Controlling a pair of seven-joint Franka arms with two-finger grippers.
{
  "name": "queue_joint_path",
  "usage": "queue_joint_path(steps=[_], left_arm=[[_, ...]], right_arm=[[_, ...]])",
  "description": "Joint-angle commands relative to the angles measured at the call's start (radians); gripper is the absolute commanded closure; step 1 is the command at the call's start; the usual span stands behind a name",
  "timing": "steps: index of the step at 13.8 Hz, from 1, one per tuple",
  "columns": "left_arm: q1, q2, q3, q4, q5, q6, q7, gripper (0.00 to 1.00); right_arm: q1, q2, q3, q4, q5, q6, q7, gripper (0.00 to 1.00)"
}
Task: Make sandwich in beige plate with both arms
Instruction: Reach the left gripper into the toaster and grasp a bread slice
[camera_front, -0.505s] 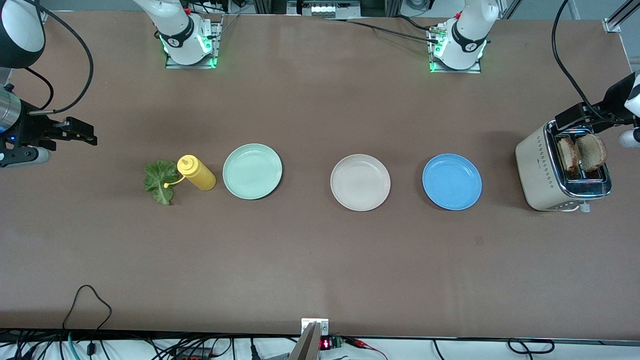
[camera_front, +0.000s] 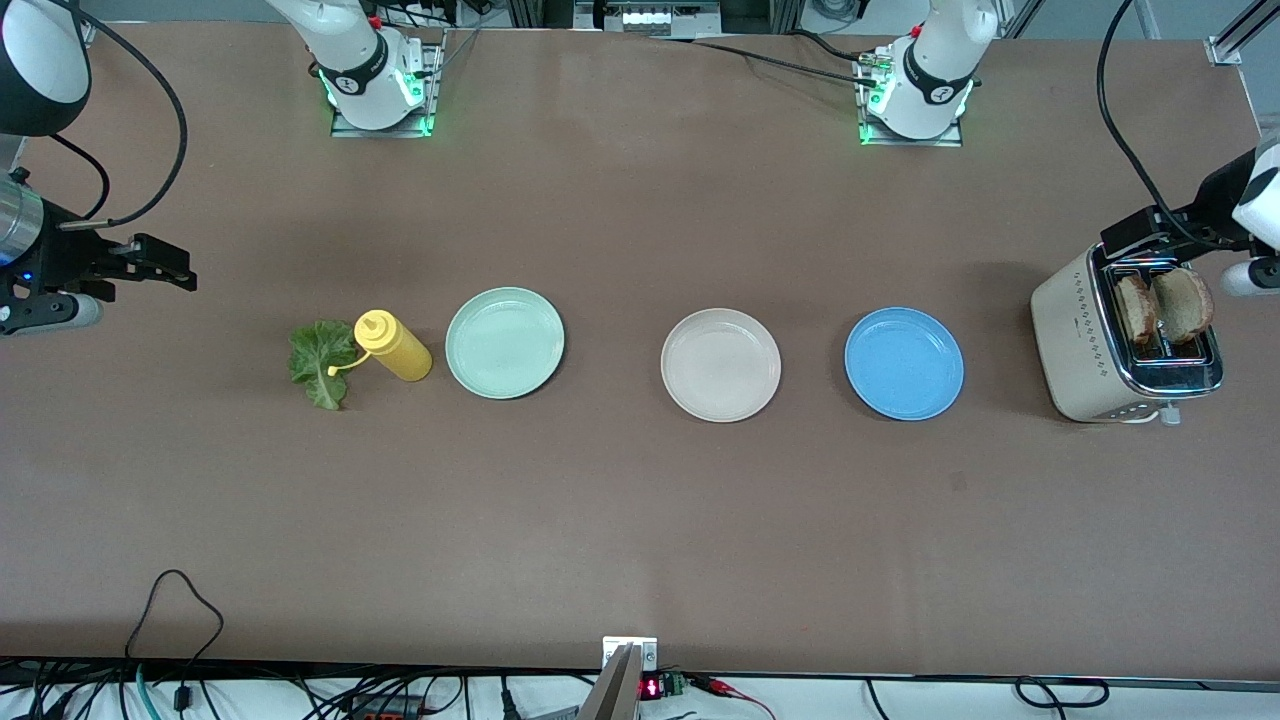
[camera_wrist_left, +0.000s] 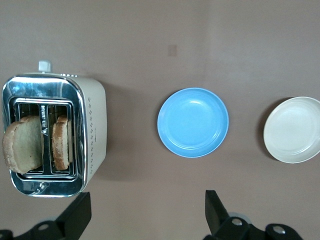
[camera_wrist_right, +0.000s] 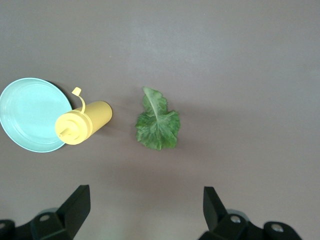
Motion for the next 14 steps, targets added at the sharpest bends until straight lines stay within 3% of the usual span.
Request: queue_joint_path(steps=[1, 9, 14], left_arm=[[0.073, 0.084, -0.002, -0.008, 0.011, 0.015, 0.023, 0.0], [0.237, 0.287, -0.003, 0.006, 0.053, 0.023, 0.061, 0.0], [0.267, 0.335, -0.002, 0.006, 0.057, 0.017, 0.107, 0.03]], right_arm=[[-0.008, -0.022, 0.007, -0.021, 0.016, -0.001, -0.009, 0.0], [-0.007, -0.022, 0.007, -0.021, 0.016, -0.002, -0.009, 0.0], [-0.01, -0.022, 0.007, -0.024, 0.016, -0.002, -0.012, 0.0]])
